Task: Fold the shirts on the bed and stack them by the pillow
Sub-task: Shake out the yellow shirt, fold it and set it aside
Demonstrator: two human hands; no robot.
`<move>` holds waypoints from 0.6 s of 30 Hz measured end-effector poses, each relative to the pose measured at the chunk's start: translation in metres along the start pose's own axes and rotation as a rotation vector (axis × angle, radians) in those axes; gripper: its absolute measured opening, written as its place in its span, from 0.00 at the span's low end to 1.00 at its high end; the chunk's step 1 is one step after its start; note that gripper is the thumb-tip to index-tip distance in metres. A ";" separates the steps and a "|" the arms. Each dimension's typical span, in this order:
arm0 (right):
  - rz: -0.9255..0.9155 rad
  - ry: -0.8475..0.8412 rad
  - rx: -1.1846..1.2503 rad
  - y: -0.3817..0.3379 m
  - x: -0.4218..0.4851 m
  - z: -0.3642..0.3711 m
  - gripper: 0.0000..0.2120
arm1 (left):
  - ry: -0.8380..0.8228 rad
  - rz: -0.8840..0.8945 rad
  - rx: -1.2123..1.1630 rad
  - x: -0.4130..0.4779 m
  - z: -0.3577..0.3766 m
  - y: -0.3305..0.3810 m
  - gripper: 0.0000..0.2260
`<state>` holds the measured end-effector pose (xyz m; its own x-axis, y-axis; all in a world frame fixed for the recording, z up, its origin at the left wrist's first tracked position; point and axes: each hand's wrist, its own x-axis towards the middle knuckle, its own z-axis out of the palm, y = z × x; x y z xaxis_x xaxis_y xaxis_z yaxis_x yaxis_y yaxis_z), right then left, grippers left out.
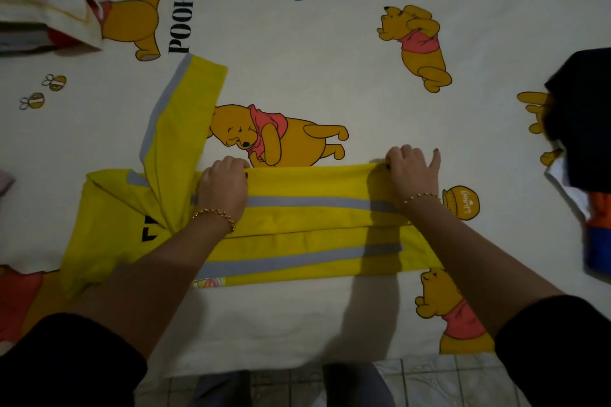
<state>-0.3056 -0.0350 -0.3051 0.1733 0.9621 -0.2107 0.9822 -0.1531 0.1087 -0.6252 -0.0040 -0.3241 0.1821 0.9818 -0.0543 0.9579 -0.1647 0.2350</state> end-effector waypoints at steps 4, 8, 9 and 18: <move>-0.026 0.057 0.209 -0.023 -0.025 0.018 0.23 | 0.025 0.093 -0.043 -0.026 0.012 0.013 0.19; -0.174 0.009 0.240 -0.054 -0.061 0.042 0.32 | -0.109 0.219 0.078 -0.060 0.033 0.024 0.25; -0.161 0.000 0.220 -0.054 -0.067 0.049 0.32 | -0.128 0.243 0.112 -0.066 0.039 0.022 0.25; 0.053 0.019 0.214 -0.054 -0.065 0.044 0.37 | -0.005 0.069 -0.207 -0.060 0.016 -0.015 0.20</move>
<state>-0.3667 -0.0994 -0.3399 0.2260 0.9551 -0.1914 0.9650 -0.2463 -0.0899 -0.6472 -0.0614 -0.3404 0.2473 0.9683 -0.0359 0.8773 -0.2080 0.4325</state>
